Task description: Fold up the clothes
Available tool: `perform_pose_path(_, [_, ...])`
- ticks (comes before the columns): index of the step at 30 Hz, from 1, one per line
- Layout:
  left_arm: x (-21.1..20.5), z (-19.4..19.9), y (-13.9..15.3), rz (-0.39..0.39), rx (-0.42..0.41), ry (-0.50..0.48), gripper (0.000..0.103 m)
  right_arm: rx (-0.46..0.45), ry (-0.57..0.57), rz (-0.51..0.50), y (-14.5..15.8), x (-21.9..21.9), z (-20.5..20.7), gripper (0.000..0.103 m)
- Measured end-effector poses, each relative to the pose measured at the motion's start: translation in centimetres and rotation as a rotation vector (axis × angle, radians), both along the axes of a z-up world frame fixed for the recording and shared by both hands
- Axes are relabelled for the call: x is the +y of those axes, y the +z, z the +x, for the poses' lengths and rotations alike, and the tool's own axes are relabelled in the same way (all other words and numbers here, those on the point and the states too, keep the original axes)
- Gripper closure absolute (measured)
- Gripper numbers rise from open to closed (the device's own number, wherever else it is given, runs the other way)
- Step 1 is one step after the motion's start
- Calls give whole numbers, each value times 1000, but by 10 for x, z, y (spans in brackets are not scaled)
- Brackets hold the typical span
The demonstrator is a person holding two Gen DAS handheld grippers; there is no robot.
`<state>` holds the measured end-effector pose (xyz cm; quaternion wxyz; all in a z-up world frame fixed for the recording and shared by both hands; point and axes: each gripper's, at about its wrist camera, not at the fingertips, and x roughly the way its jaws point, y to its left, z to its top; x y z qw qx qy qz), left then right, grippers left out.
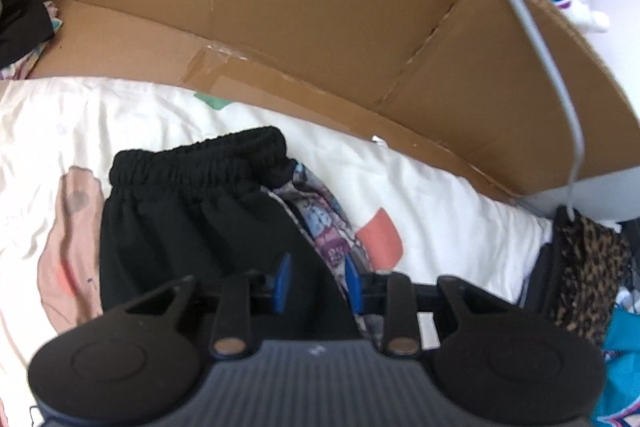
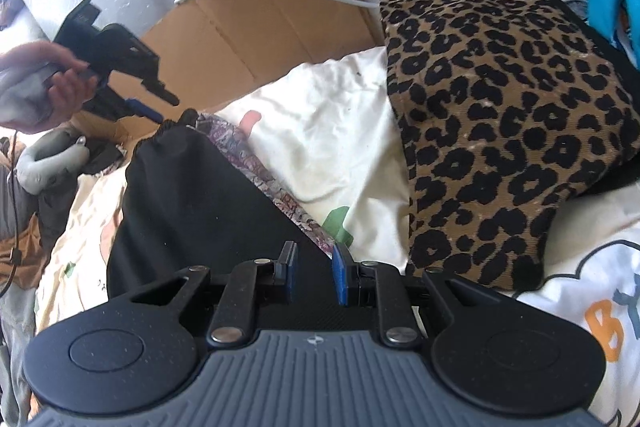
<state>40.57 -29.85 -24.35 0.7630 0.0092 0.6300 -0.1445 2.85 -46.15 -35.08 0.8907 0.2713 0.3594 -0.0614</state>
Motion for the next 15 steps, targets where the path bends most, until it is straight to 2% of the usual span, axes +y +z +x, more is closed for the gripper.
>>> perform_pose_path(11, [-13, 23, -35, 94, 28, 59, 72, 36, 77, -31, -13, 2, 26, 83])
perform_pose_path(15, [-16, 27, -48, 117, 50, 73, 65, 47, 88, -30, -17, 0, 30, 83])
